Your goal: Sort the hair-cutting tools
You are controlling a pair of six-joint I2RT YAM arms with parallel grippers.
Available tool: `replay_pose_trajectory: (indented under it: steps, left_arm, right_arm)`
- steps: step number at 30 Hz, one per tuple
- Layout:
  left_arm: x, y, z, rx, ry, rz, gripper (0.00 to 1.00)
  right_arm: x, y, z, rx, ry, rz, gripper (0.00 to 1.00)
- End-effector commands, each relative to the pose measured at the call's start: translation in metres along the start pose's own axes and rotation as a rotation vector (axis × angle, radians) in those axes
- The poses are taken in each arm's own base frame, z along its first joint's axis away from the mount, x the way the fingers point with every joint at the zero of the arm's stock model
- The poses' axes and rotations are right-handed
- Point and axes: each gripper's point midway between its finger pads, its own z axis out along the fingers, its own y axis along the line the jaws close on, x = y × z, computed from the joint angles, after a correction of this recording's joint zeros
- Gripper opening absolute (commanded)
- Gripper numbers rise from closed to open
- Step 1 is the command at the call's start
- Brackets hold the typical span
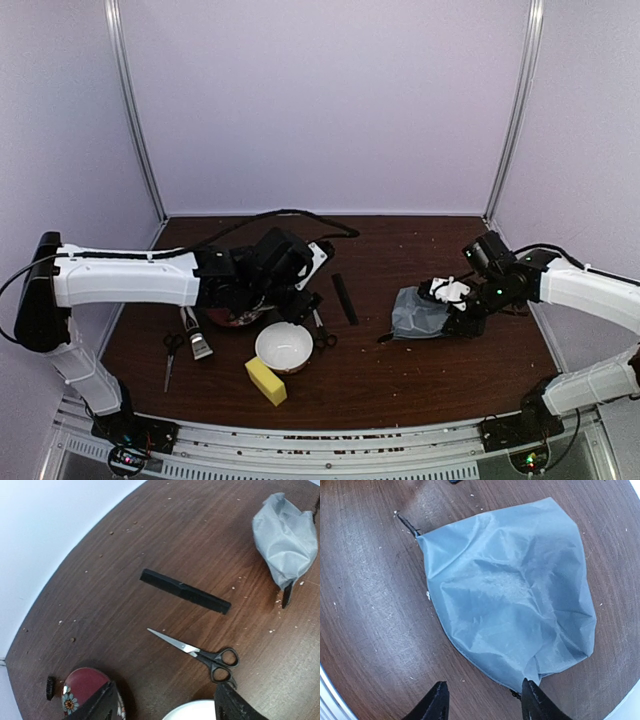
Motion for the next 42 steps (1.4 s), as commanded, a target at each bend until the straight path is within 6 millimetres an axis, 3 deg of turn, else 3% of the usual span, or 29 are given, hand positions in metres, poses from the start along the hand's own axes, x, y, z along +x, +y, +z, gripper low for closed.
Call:
replay_pose_trajectory:
  steps: [1,4,8,12,16,23,33,42]
  left_arm:
    - [0.002,0.046,-0.024,-0.151,0.02,-0.147,0.73]
    - [0.036,0.081,-0.031,-0.241,0.128,-0.278,0.74]
    - [0.097,0.127,-0.05,-0.402,0.288,-0.501,0.74]
    - [0.143,0.153,-0.066,-0.489,0.357,-0.721,0.75]
    - [0.169,0.168,-0.07,-0.528,0.388,-0.829,0.77]
    - [0.213,0.169,-0.057,-0.529,0.514,-0.983,0.76]
    - [0.242,0.14,-0.011,-0.447,0.607,-1.095,0.68]
    - [0.266,0.133,0.001,-0.488,0.687,-1.092,0.65]
  right_arm:
    - [-0.009,-0.003,-0.005,0.087,-0.048,-0.075,0.51]
    - [-0.015,0.001,-0.004,0.076,-0.074,-0.073,0.51]
    - [-0.025,0.006,-0.001,0.063,-0.118,-0.072,0.51]
    - [-0.031,0.009,0.005,0.068,-0.113,-0.101,0.51]
    - [-0.033,0.016,0.009,0.113,-0.092,-0.171,0.51]
    - [-0.034,0.016,0.007,0.182,-0.088,-0.22,0.51]
    - [-0.033,0.016,0.004,0.216,-0.095,-0.24,0.51]
    - [-0.029,0.013,0.0,0.245,-0.098,-0.239,0.51]
